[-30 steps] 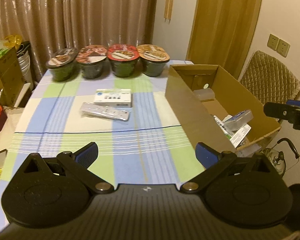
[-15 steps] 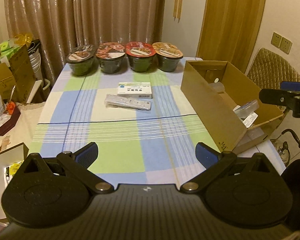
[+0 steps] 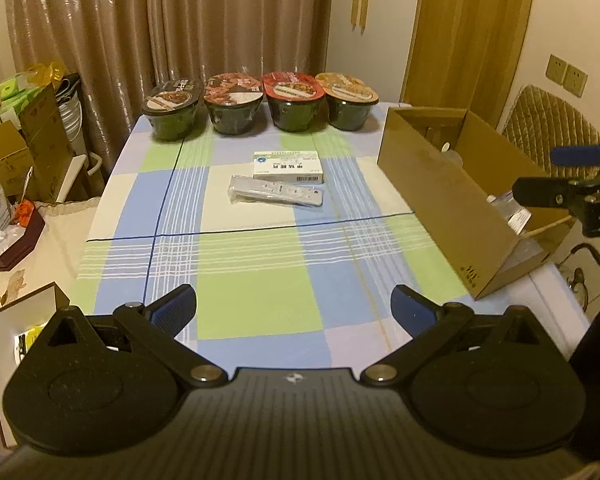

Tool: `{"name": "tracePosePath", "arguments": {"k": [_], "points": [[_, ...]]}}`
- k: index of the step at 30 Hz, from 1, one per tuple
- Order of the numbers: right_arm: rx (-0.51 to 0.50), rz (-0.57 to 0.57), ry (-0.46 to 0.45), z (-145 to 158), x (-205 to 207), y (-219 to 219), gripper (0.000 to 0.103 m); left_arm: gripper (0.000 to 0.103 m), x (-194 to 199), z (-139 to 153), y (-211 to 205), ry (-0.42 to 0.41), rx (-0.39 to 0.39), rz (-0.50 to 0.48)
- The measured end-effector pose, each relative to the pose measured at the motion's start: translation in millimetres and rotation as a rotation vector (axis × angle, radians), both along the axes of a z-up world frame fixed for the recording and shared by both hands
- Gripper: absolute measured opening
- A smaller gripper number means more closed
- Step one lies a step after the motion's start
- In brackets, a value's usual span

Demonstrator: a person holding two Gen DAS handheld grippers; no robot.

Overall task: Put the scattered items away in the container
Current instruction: 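Move both tools back over the white medicine box and bagged remote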

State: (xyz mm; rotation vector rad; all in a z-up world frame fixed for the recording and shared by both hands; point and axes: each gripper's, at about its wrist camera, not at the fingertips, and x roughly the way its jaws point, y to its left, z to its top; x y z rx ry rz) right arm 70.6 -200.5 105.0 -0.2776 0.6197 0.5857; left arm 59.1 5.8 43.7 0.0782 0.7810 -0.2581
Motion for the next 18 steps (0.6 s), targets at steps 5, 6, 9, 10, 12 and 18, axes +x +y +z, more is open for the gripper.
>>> {"name": "tracePosePath", "arguments": {"k": [5,6,9,10,12,18], "points": [[-0.076,0.093,-0.002,-12.2,25.5,22.5,0.093,0.102,29.3,-12.9,7.8,-0.013,0.055,-0.088],[-0.091,0.114,-0.003,-14.7,32.7,28.0,0.093,0.102,36.4,-15.2,9.1,-0.025,0.069,-0.114],[-0.118,0.168,0.009,-22.8,57.6,41.5,0.093,0.102,63.0,-22.7,14.9,-0.056,0.101,-0.191],[-0.125,0.190,0.014,-25.4,68.8,47.0,0.093,0.102,72.0,-25.3,16.0,-0.068,0.110,-0.218],[-0.153,0.225,0.020,-30.8,88.8,56.4,0.093,0.102,93.3,-32.1,18.4,-0.076,0.150,-0.273],[-0.240,0.344,0.021,-46.5,150.3,80.8,0.093,0.102,158.0,-52.6,22.5,-0.079,0.252,-0.429]]}}
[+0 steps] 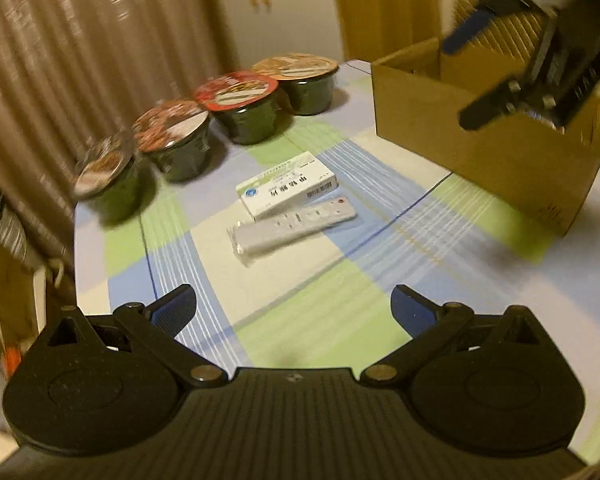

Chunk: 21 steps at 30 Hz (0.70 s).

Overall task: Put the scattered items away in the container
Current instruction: 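Move both tools back over the white medicine box and bagged remote, then grasp the white medicine box with the right gripper while the left grasps the bagged remote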

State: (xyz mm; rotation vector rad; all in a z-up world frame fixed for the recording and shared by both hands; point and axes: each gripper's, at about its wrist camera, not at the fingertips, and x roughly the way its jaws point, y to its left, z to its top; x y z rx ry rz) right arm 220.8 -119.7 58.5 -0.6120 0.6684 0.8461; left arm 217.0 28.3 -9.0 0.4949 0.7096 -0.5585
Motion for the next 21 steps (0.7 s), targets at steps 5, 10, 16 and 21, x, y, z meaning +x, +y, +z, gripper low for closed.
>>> {"name": "tracePosePath", "arguments": {"k": [5,10,16,21], "points": [[-0.073,0.128,-0.001,-16.0,44.7,18.9,0.093,0.102,44.6,-18.3,-4.9,-0.002,0.104,-0.164],[-0.178,0.255,-0.018,-37.3,78.0,39.0,0.093,0.102,75.4,-40.2,-11.6,0.003,0.210,-0.326],[-0.263,0.351,-0.002,-60.7,113.7,61.4,0.093,0.101,110.8,-63.8,-16.8,-0.005,0.304,-0.502],[-0.346,0.434,-0.002,-84.8,132.8,76.0,0.093,0.099,144.9,-81.5,-23.2,0.027,0.353,-0.558]]}}
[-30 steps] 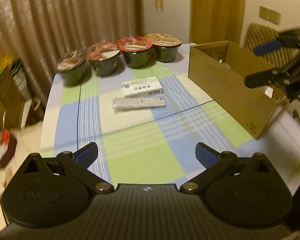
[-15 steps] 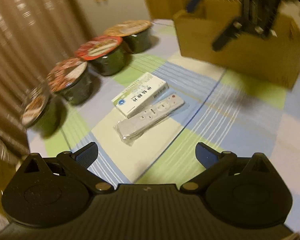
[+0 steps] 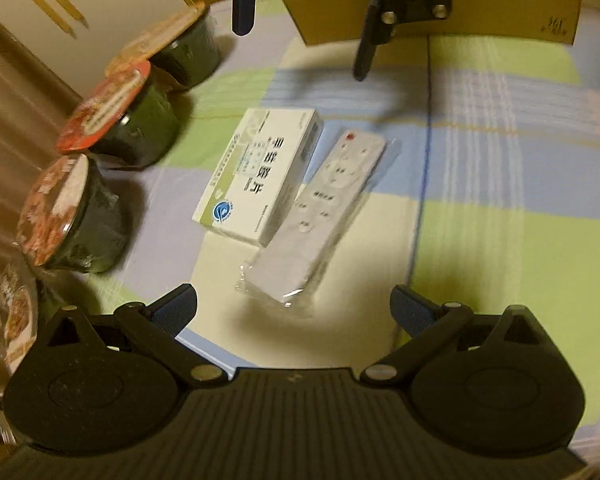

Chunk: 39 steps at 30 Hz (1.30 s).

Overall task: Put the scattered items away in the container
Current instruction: 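Grasp the white medicine box with the right gripper while the left grasps the bagged remote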

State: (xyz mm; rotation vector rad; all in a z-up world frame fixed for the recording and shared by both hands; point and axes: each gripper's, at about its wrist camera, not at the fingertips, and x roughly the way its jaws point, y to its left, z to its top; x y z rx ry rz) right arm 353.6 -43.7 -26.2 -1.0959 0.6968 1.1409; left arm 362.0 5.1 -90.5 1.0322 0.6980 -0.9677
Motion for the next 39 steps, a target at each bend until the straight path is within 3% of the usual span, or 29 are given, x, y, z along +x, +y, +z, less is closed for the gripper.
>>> {"name": "tracePosePath", "arguments": {"k": [13,14,15,19,21,26,37,39], "points": [[-0.078,0.060,0.009,-29.6,34.4,34.0,0.090,0.086,42.3,-19.5,-24.2,0.172,0.050,-0.054],[-0.084,0.065,0.010,-30.9,36.3,37.3,0.078,0.082,44.0,-19.0,-25.0,0.184,0.051,-0.053],[-0.096,0.067,0.015,-32.9,38.8,41.2,0.074,0.078,45.7,-18.3,-25.5,0.201,0.055,-0.055],[-0.105,0.073,0.033,-38.0,45.8,51.3,0.074,0.062,51.5,-16.1,-26.1,0.252,0.075,-0.059],[-0.110,0.084,0.042,-39.9,47.9,55.9,0.074,0.046,52.8,-14.3,-25.1,0.265,0.088,-0.072],[-0.105,0.073,0.070,-39.7,57.3,64.5,0.074,0.040,42.8,-11.2,-18.9,0.277,0.114,-0.123],[-0.042,-0.010,0.168,-37.7,70.2,79.3,0.074,0.040,-5.3,-14.6,9.7,0.252,0.138,-0.235],[-0.036,-0.011,0.155,-37.3,68.5,81.4,0.087,0.040,-11.9,-14.5,14.4,0.254,0.136,-0.238]]}}
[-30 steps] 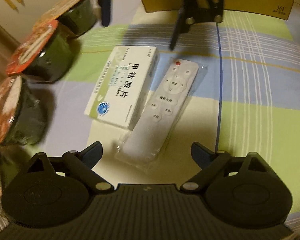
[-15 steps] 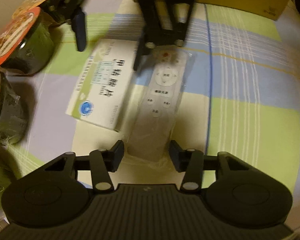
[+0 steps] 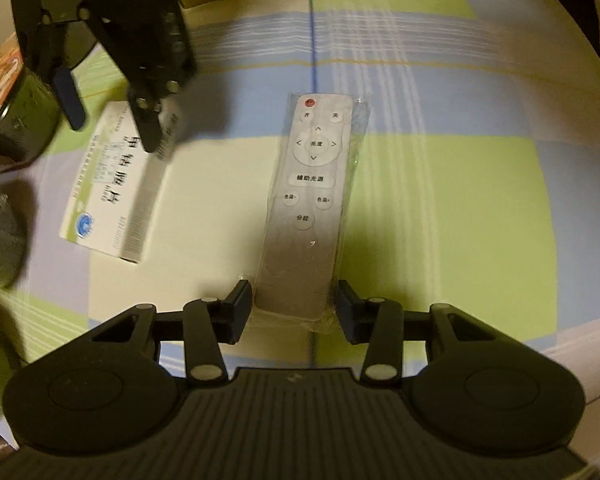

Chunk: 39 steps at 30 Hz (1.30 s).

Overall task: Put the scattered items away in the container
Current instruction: 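Grasp the white medicine box with the right gripper while the left grasps the bagged remote, then carry the bagged remote and white medicine box over the cardboard box with both grippers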

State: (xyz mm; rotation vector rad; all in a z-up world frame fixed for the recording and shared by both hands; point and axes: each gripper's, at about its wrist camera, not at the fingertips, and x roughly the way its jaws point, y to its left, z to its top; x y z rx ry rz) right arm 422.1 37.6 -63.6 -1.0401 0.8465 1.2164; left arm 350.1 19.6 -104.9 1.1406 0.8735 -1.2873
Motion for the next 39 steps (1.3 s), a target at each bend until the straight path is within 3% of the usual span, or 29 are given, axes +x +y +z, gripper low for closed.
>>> {"name": "tracePosePath", "arguments": {"k": [11,12,15,20,27,33,39], "points": [[-0.048,-0.007,0.043,-15.5,0.6,21.5,0.088,0.040,-12.5,0.7,13.2,-0.004,0.001,-0.020],[-0.053,-0.021,0.057,-15.9,1.6,22.4,0.073,0.040,-13.3,0.4,13.4,-0.006,0.001,-0.021],[-0.083,-0.020,0.059,-16.6,-4.1,20.1,0.073,0.040,-15.5,0.1,13.2,-0.014,-0.001,-0.020],[-0.150,0.031,0.060,-17.7,-32.3,1.5,0.073,0.040,-25.6,0.2,13.7,-0.040,0.005,-0.022],[-0.252,0.021,0.057,-21.2,-98.8,-50.3,0.073,0.040,-58.3,2.3,13.2,-0.037,-0.001,0.015],[-0.343,-0.148,0.055,-23.7,-159.8,-90.5,0.073,0.040,-105.7,4.3,12.8,0.020,-0.042,0.169],[-0.302,-0.360,0.117,-15.3,-224.5,-130.9,0.073,0.041,-162.8,9.3,9.0,0.072,-0.057,0.301]]}}
